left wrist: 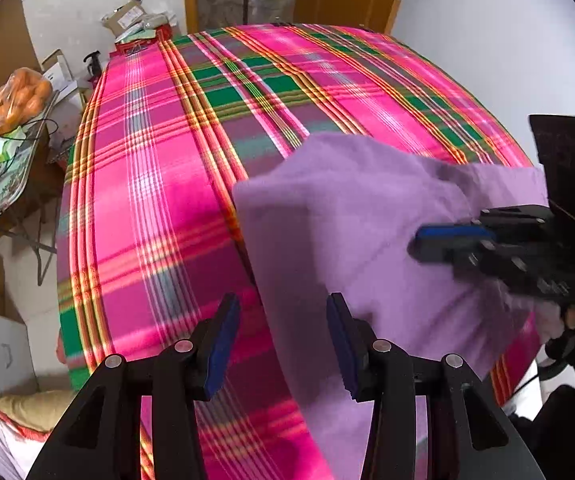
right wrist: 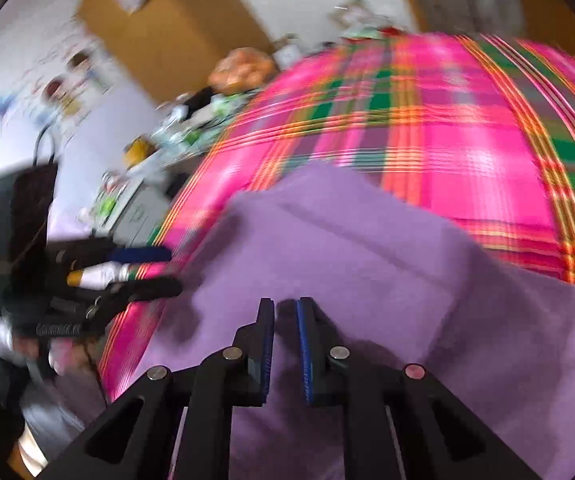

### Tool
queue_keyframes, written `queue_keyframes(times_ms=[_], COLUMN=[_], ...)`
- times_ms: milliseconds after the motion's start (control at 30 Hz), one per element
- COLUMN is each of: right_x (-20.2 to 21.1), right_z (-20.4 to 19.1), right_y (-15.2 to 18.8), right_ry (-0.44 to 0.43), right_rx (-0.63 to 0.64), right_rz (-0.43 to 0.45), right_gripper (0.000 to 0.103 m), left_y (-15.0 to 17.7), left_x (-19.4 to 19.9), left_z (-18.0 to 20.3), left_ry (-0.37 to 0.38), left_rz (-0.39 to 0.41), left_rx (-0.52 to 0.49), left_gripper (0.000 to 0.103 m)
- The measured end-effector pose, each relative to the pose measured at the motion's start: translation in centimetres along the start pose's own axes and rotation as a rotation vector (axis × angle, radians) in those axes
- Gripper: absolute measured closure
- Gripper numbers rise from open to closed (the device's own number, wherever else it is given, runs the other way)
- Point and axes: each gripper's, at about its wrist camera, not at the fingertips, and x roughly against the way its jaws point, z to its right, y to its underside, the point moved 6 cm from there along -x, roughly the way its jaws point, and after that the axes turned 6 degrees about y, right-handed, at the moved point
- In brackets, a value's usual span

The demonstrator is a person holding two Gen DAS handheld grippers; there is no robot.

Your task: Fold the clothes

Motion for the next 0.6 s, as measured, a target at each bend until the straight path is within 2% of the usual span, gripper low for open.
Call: queue_keyframes(times_ms=[167, 267, 333, 400, 433, 500, 600], right_x=[0.5, -1.0, -1.7, -1.2, -0.6, 0.6, 3.0], right_z=[-0.1, 0.7, 2.4, 3.4, 3.6, 3.9, 4.1], right_y=[-1.4, -2.0, -1.9, -1.9, -1.8, -1.7, -0.3], right_ry=[-0.056, -0.065, -0.047, -0.076, -0.067, -0.069, -0.123], right_rx=[-0.045, -0.104, -0.203, -0.259, -0.258, -0.256, -0.256], right_rz=[0.044, 0.02, 0.017, 0.029, 0.047, 0.081, 0.141], right_gripper=[0.09, 0.09, 0.101, 0.102, 0.101, 0.092, 0.086], left_y=[-2.0, -3.5, -4.2, -4.7, -4.9, -4.8, -4.8], left_x=[-0.6, -1.3, -1.7, -2.5, -3.0, -3.8, -4.2], left_z=[0.1, 0.1, 0.2, 0.2, 0.1, 0.2, 0.6], left_ry=[0.045, 0.076, 0.096, 0.11, 0.114, 0.115, 0.103], left_rz=[0.028, 0.047, 0.053, 0.043, 0.036, 0.014, 0.009], left_rx=[0.022, 0.035, 0.049, 0.061, 0.068, 0.079, 0.075], left_gripper=[0.056, 0.056, 0.056, 0.056, 0.056, 0.056, 0.056])
